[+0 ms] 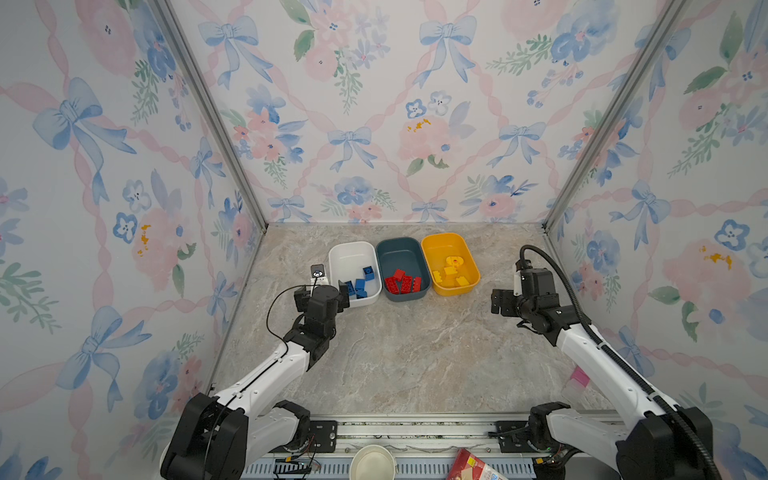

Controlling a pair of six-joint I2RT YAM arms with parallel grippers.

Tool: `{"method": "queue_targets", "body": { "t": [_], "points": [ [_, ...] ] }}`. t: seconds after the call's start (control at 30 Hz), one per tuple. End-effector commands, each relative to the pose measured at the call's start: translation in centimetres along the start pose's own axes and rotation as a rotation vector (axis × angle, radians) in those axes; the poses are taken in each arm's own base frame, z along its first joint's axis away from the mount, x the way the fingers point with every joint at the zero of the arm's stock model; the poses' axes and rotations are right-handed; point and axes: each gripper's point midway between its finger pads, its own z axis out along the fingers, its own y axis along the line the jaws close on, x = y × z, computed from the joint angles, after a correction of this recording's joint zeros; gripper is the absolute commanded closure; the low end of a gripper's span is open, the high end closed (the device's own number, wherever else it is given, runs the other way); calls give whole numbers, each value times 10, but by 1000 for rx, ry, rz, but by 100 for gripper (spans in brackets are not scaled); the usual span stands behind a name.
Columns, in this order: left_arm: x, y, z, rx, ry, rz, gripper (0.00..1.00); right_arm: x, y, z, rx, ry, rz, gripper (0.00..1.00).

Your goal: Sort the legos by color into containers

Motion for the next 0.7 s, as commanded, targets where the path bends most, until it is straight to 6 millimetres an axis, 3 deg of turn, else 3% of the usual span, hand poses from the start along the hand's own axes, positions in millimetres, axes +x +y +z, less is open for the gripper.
{"method": "queue_targets", "body": {
  "t": [0.0,0.27,0.67],
  "points": [
    [-11,12,2,-7,-98,-17,2,-21,-6,17,16,-133,-67,3],
    [9,26,11,-13,-172,-6,4,-33,-4,43,-20,-298,-129,3],
    [18,31,19,-24,-274,11,4,-22,-8,64,-60,-425,-98,3]
  ]
}}
